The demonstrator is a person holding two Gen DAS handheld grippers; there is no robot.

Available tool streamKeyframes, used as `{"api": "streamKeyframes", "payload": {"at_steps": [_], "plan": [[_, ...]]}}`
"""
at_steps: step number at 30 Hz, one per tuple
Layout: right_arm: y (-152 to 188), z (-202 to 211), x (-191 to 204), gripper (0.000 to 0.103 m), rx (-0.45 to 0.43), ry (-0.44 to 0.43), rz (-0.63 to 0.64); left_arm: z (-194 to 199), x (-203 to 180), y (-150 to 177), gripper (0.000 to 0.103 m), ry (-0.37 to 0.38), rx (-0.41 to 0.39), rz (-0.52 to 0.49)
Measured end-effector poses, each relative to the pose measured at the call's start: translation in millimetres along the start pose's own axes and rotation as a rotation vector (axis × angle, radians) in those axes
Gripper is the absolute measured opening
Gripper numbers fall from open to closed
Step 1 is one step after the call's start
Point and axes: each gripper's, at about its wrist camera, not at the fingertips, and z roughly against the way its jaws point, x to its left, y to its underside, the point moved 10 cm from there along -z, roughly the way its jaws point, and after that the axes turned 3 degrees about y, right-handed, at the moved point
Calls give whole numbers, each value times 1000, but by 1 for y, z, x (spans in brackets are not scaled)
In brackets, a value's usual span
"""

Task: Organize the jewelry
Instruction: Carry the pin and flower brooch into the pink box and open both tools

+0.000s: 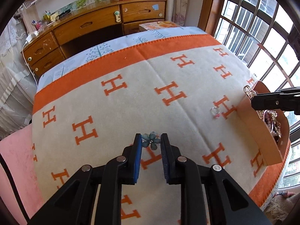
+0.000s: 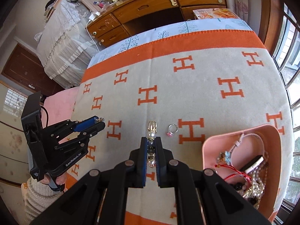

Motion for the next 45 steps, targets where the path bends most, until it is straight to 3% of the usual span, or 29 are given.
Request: {"api": "streamKeyframes", "payload": {"at_steps": [9,14,20,28,32,34,38,41,45], "plan": [[16,75,-62,7,-133,60,-16,30,-108,-37,18,130,-60,-19],[31,78,-106,7,-119,118,-56,15,-169,-46,18,198,-40,-38],[40,61,-140,7,-81,115,-118,-22,-208,-48,18,226,29,-12],[21,40,-144,8,-64,-22,-240,-54,-225,-39,18,240,108,5],[18,28,-142,8,-28,-31,-261,-51,-227,-38,23,245,106,0],[18,25,-142,8,-25,-22,-261,-46,-225,-40,30,249,95,2],[19,25,-140,10,-19,-16,-246,-33,-215,-44,61,233,56,9],[18,27,-139,16,-31,-6,-245,-25,-207,-45,62,217,41,17],[20,32,-136,16,-52,22,-214,-13,-195,-41,62,202,12,37]]}}
